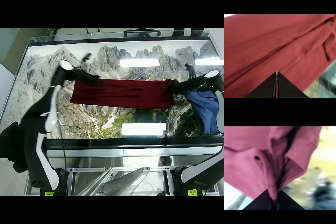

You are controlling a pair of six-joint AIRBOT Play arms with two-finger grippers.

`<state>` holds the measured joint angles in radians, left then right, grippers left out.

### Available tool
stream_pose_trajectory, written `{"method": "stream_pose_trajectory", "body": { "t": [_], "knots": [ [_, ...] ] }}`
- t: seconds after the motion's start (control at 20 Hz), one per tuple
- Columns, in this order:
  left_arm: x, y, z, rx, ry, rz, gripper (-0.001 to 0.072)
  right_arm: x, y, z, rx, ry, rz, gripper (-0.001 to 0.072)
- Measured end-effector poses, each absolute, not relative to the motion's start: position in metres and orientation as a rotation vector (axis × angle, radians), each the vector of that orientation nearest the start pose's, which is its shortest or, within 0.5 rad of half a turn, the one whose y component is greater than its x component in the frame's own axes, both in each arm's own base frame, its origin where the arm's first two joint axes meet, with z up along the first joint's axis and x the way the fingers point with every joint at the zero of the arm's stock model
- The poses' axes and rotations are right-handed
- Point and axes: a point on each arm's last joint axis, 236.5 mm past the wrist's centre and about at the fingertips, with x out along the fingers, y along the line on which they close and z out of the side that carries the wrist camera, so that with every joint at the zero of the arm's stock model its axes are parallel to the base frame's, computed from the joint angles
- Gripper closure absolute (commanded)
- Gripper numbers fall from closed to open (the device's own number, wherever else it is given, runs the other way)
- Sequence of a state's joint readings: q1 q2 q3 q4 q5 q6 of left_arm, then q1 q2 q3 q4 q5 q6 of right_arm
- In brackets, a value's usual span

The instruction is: Fold the shirts.

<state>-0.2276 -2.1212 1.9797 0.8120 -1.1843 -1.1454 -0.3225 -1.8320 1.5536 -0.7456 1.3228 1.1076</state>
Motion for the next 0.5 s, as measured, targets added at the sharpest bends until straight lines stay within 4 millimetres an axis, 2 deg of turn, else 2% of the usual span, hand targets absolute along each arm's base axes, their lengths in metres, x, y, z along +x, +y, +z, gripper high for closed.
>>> {"method": "stream_pose_trajectory", "body": {
  "t": [0.1, 0.25, 0.4, 0.5],
  "knots": [
    [0.511, -0.321, -0.073, -0.206, 1.178, -0.863, 0.0695, 0.488, 0.021, 0.009, 0.600, 1.156, 0.544, 0.0695],
    [0.490, -0.375, -0.094, -0.192, 1.182, -0.885, 0.0695, 0.492, 0.032, 0.063, 0.584, 1.069, 0.625, 0.0695],
    [0.473, -0.410, -0.104, -0.183, 1.175, -0.902, 0.0694, 0.490, 0.046, 0.107, 0.589, 1.000, 0.721, 0.0694],
    [0.470, -0.423, -0.106, -0.190, 1.161, -0.901, 0.0694, 0.487, 0.056, 0.125, 0.593, 0.976, 0.773, 0.0694]
  ]
}}
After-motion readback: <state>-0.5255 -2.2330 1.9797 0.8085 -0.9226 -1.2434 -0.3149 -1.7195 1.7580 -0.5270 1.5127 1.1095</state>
